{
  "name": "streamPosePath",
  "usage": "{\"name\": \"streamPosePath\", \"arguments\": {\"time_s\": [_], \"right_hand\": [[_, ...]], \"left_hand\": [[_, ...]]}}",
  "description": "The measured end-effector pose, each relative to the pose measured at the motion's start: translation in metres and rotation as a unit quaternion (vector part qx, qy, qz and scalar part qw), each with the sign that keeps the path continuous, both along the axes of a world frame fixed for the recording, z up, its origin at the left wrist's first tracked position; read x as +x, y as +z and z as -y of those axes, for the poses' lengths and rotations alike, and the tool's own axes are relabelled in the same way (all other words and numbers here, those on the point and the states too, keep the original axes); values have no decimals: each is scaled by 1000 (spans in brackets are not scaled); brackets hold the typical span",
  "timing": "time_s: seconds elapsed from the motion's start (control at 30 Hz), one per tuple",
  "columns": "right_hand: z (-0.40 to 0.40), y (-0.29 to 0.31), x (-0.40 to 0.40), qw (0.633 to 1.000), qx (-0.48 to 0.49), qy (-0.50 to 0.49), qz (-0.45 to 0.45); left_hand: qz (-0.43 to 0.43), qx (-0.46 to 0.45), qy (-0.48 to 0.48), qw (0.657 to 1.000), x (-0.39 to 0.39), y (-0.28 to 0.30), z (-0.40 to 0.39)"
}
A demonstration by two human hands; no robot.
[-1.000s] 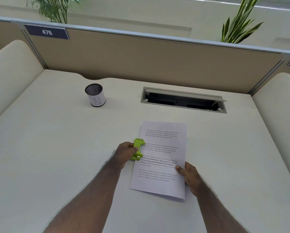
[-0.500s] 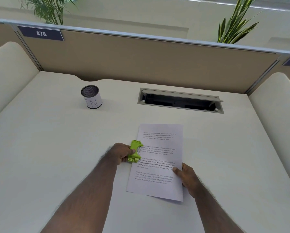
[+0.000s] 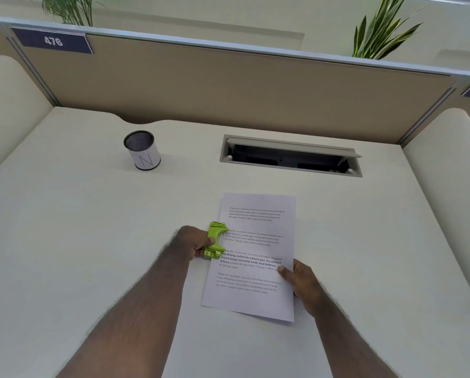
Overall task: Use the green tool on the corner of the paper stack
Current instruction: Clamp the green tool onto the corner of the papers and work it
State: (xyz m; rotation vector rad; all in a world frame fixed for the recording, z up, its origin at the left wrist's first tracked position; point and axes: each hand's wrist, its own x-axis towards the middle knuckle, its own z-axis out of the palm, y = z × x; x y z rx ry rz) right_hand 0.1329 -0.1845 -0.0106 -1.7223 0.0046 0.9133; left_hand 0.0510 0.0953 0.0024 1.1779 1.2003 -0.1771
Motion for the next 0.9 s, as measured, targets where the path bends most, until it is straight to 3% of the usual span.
{"name": "streamPosePath", "arguments": {"time_s": [0.3, 0.5, 0.9], "right_hand": [[1, 0, 2, 999, -20, -10, 23], [13, 0, 9, 999, -35, -33, 22], [34, -1, 13, 999, -18, -36, 27]], "left_hand": [[64, 11, -26, 998, -13, 12, 8], [101, 9, 35, 994, -33, 21, -2], [44, 201, 57, 977, -61, 10, -68]]}}
